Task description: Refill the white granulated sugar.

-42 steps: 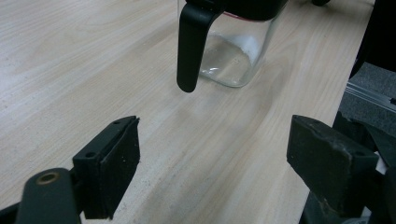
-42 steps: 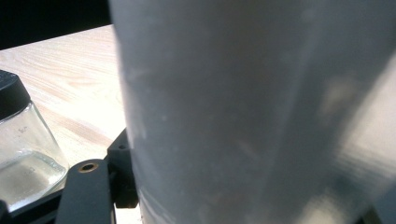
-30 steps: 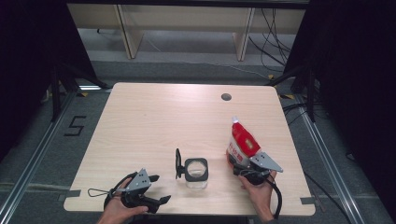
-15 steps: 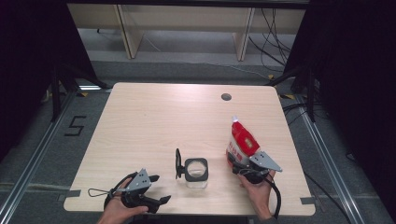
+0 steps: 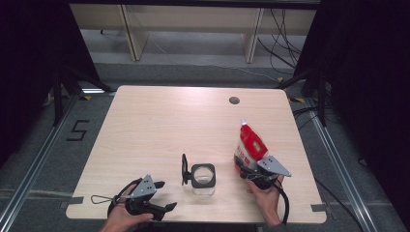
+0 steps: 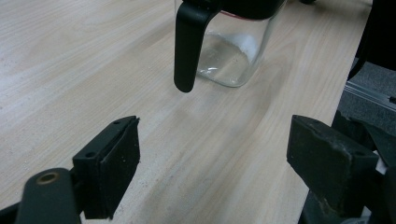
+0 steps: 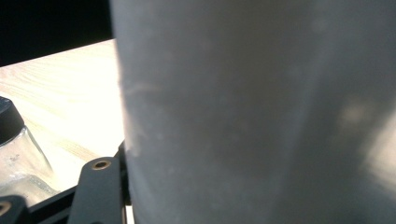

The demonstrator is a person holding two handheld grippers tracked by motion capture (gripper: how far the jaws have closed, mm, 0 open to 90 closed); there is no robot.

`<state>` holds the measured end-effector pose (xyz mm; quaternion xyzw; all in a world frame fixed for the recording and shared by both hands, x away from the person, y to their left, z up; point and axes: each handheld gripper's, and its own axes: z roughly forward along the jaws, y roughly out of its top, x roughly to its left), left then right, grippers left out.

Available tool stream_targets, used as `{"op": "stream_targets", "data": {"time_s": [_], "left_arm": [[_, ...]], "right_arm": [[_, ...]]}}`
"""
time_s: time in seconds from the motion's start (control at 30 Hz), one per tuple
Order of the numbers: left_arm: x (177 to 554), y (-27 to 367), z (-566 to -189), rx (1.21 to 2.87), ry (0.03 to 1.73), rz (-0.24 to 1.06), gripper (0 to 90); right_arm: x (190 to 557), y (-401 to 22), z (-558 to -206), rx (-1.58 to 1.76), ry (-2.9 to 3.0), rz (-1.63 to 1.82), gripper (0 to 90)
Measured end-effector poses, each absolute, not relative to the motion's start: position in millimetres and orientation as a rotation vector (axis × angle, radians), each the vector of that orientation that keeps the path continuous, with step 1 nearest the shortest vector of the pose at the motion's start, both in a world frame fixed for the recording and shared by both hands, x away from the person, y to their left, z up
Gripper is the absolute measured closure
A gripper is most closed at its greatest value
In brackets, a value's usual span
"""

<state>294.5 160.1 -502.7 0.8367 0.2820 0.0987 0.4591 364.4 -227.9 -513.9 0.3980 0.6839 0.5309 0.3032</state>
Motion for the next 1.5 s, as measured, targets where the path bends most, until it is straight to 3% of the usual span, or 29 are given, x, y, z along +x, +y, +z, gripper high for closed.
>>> {"op": "stream_targets", "data": {"time_s": [0.97,1.5], "left_arm": [[294.3,162.2,-501.7,2.047,0.705,0.24,16.9],[295.8,164.4,-500.6,2.074,0.692,0.245,16.8]], "right_arm": [[344.7,-213.4,-492.5,0.857,1.962,1.185,42.6],[300.2,-204.2,-466.5,0.591,1.97,1.073,43.7]]}}
